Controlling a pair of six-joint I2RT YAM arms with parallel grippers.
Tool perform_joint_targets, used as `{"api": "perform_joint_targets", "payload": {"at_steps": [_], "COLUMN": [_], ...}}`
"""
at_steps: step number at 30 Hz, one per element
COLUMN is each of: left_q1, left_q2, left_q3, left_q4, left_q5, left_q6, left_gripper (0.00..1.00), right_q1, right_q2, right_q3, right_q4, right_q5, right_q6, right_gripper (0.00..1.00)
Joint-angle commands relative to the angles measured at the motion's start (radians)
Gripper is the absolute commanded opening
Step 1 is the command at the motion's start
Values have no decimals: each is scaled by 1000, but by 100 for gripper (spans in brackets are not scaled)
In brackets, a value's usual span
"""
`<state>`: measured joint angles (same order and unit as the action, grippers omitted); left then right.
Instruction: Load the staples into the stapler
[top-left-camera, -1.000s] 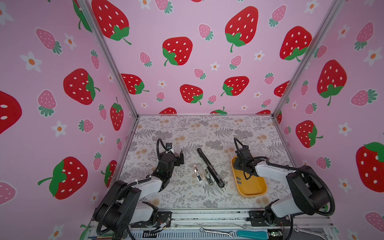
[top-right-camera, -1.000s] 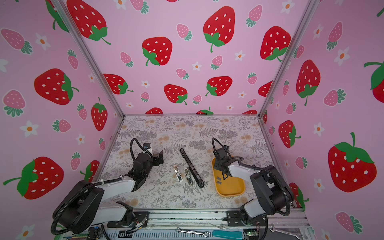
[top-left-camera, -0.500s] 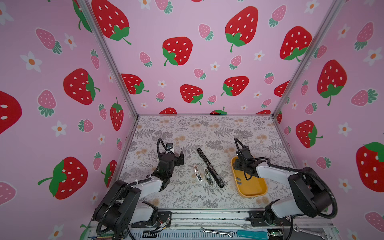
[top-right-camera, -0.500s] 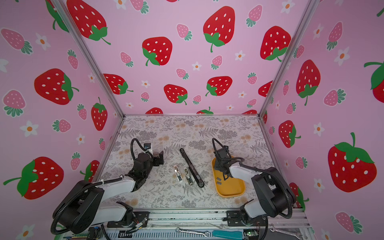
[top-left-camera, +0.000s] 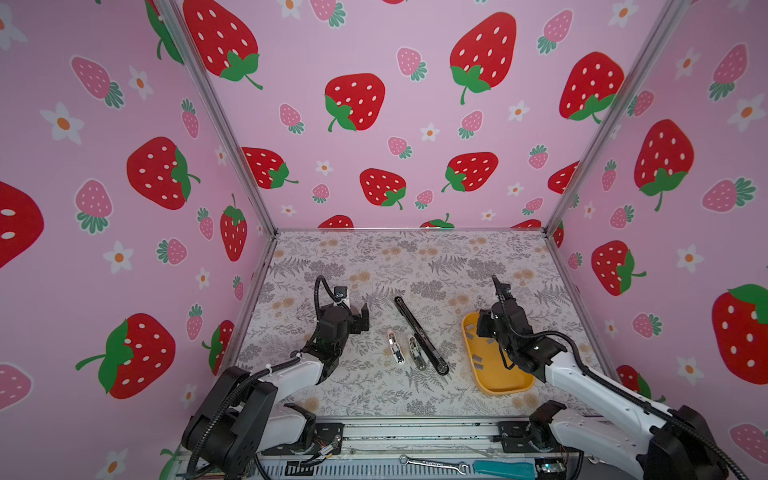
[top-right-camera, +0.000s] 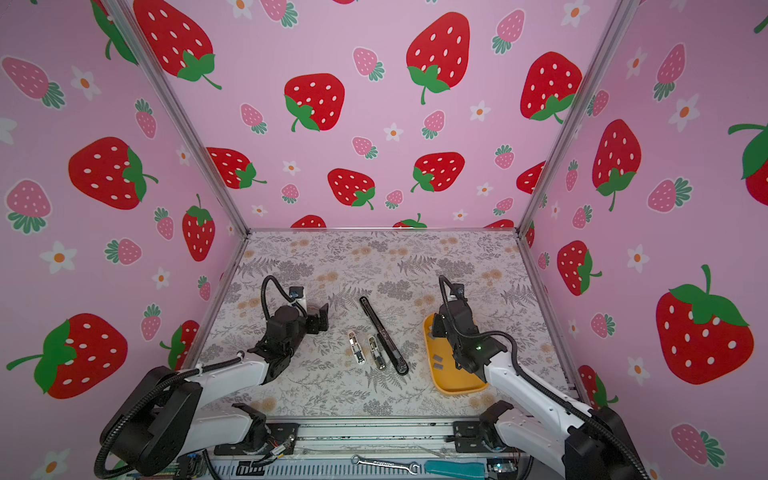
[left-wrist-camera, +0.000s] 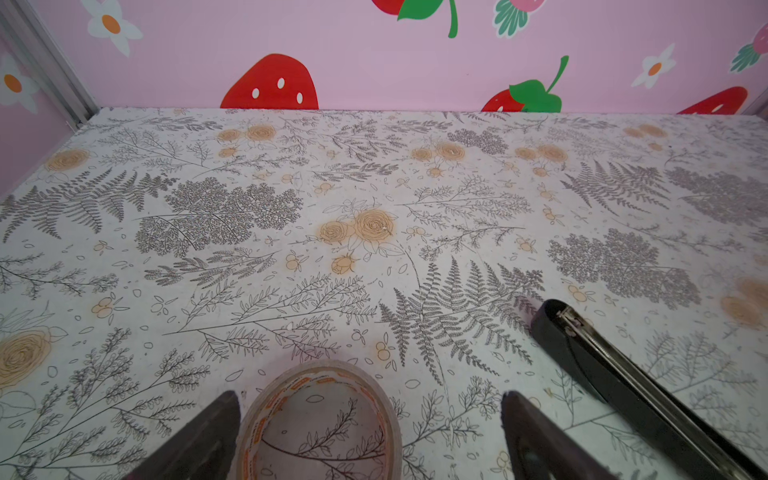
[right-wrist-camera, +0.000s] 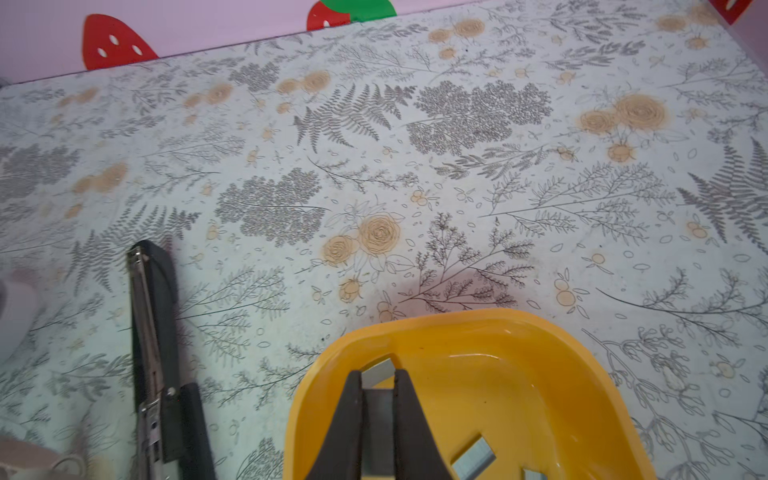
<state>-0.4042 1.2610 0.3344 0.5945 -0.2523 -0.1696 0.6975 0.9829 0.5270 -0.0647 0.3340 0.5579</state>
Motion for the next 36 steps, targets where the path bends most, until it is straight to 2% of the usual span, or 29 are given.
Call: {"api": "perform_joint_targets", "payload": {"at_steps": [1, 5, 12, 14, 16, 17, 19, 22, 26, 30, 36], "left_q1": [-3, -5, -7, -6, -6, -7, -9, -16, -28, -28, -30], "left_q2": [-70, -168, -300, -326, -303, -294, -288, -269, -299, -340, -285], "left_q3": [13, -44, -108, -136, -202, -202, -157, -153, -164, -174, -147], "left_q4": [-64, -83, -134, -95, 57, 66, -23, -22, -33, -59, -51], "left_q5": [33, 60, 96, 94, 75, 111, 181, 199, 201, 132, 143], "left_q6": [-22, -67, -97, -80, -75, -67, -52, -49, -42, -59, -53], "left_gripper": [99, 99, 99, 99, 99, 99, 99, 99, 99, 99, 99], "right_q1": [86, 223, 461, 514, 562, 575, 598, 623, 628, 628, 626], "right_q2": [-49, -66, -32, 5, 48, 70, 126, 196, 273, 369, 441], "right_q3": [-18, 1, -21, -14, -14, -19, -14, -3, -4, 25, -2], "right_q4": [-9, -6, 159, 196, 238, 259, 294, 340, 366, 373, 408], "right_q5": [52, 127, 205, 213, 230, 231, 208, 164, 175, 144, 133], "right_q6": [2, 13, -1, -16, -18, -18, -22, -48, -5, 15, 53], "right_gripper": [9, 8, 8, 8, 8, 8, 8, 8, 8, 7, 7]}}
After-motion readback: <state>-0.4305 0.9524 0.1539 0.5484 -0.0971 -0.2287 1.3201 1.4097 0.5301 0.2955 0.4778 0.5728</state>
